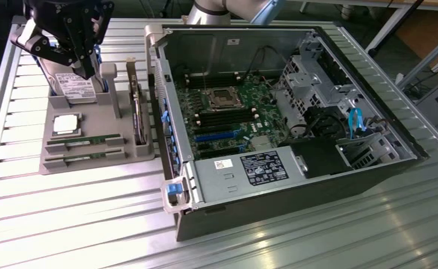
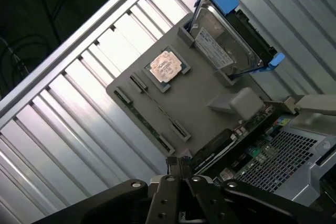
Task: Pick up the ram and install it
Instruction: 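Pick up the ram and move it above insertion slot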
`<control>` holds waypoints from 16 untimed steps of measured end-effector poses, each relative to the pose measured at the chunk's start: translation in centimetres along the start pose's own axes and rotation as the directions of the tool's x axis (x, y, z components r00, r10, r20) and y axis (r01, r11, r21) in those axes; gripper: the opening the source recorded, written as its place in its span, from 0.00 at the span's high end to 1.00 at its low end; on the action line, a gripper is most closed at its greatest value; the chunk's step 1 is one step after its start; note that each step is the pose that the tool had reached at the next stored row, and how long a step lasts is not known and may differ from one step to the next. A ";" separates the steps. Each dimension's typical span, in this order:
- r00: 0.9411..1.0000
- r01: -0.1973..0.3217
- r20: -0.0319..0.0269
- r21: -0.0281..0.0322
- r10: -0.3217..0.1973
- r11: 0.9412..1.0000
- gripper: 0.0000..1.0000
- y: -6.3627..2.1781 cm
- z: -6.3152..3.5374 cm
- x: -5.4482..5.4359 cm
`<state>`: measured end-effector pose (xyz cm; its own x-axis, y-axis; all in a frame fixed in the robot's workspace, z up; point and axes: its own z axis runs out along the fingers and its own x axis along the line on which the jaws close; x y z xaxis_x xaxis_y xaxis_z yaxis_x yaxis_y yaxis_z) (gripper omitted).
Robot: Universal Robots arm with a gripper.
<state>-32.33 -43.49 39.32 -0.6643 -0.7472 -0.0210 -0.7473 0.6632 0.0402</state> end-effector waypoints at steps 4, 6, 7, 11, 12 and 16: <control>0.999 0.048 -0.002 -0.001 -0.048 0.999 0.90 0.00 0.00 0.0; 0.994 0.111 -0.005 -0.002 -0.111 0.994 0.90 0.00 0.00 0.0; 0.993 0.122 -0.006 -0.002 -0.122 0.993 0.90 0.00 0.00 0.0; 0.982 0.190 -0.009 -0.003 -0.190 0.982 0.90 0.00 0.00 0.0; 0.976 0.217 -0.011 -0.004 -0.217 0.976 0.90 0.00 0.00 0.0; 0.958 0.286 -0.014 -0.006 -0.286 0.958 0.90 0.00 0.00 0.0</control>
<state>-32.32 -43.50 39.32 -0.4228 -0.9060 -0.0179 -0.9058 0.4220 0.0383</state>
